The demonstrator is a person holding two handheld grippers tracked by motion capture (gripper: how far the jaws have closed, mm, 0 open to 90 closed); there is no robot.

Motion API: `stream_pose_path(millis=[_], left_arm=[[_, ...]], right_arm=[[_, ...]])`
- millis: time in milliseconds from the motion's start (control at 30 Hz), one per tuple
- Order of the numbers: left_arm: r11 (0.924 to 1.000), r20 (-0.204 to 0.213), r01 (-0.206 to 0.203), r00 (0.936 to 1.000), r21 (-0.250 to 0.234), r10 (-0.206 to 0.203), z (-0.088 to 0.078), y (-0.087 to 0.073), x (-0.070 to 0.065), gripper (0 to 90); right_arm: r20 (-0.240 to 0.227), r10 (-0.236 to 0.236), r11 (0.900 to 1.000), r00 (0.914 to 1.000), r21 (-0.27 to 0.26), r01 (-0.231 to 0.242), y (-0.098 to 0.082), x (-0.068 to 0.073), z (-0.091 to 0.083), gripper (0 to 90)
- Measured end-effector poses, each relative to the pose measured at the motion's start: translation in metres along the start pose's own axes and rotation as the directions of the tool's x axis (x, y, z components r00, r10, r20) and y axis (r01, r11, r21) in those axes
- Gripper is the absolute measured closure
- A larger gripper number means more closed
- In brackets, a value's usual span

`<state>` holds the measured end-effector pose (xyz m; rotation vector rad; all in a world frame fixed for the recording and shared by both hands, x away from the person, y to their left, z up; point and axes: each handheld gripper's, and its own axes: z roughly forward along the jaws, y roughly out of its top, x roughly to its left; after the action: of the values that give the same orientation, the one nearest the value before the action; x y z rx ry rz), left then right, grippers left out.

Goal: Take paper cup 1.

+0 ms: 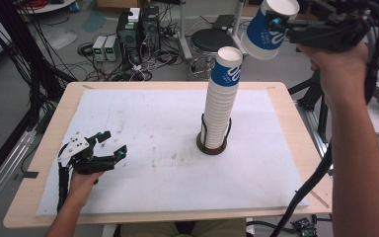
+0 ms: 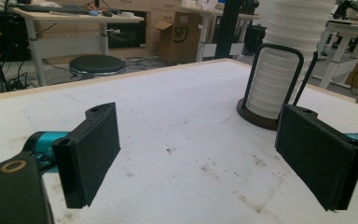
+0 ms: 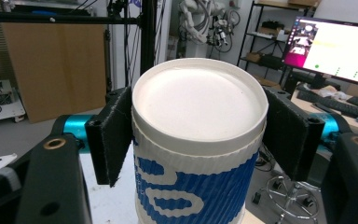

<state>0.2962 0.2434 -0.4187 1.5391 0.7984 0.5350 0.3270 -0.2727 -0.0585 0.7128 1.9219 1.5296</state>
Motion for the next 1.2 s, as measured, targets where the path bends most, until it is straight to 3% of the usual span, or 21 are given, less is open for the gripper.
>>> stream_pose_path(millis=[267,433,533,667,700,900,933,1200], left_arm=[[1.0,0.001,-0.001,1.0,0.001,0.001,0.001,0.0,-0.001,13.8],[1.0,0.003,-0.005,1.0,0.003,0.005,0.002,0.0,-0.002,13.8],[1.0,0.005,-0.005,1.0,0.005,0.004,0.003,0.0,-0.002,13.8],[1.0,0.01,-0.004,0.9999,0.003,0.004,0.003,0.0,-0.003,13.8],[1.0,0.013,-0.005,0.9999,0.004,0.005,0.003,0.0,-0.003,13.8],[1.0,0.023,-0.008,0.9997,0.002,0.008,0.003,0.0,-0.004,13.8],[1.0,0.025,-0.008,0.9997,0.001,0.008,0.004,0.0,-0.004,13.8],[0.9999,0.049,-0.011,0.9987,0.001,0.011,0.005,-0.001,-0.006,13.8]], right_arm=[[0.027,-0.008,1.0,0.9996,0.013,0.008,-0.011,-0.001,-0.034,29.8],[0.038,-0.008,1.0,0.9992,0.015,0.007,-0.017,-0.004,-0.046,29.9],[0.039,0.018,0.999,0.9991,0.031,-0.019,-0.028,-0.008,-0.052,29.9],[0.036,0.031,0.998,0.9989,0.047,-0.033,-0.041,-0.011,-0.053,29.9],[0.033,0.044,0.997,0.9985,0.057,-0.045,-0.053,-0.014,-0.052,29.9],[0.018,0.08,0.993,0.9966,0.087,-0.082,-0.083,-0.017,-0.047,29.9],[0.013,0.088,0.991,0.996,0.101,-0.089,-0.096,-0.017,-0.044,29.9],[-0.025,0.081,0.989,0.9964,0.128,-0.077,-0.135,-0.011,-0.036,29.9]])
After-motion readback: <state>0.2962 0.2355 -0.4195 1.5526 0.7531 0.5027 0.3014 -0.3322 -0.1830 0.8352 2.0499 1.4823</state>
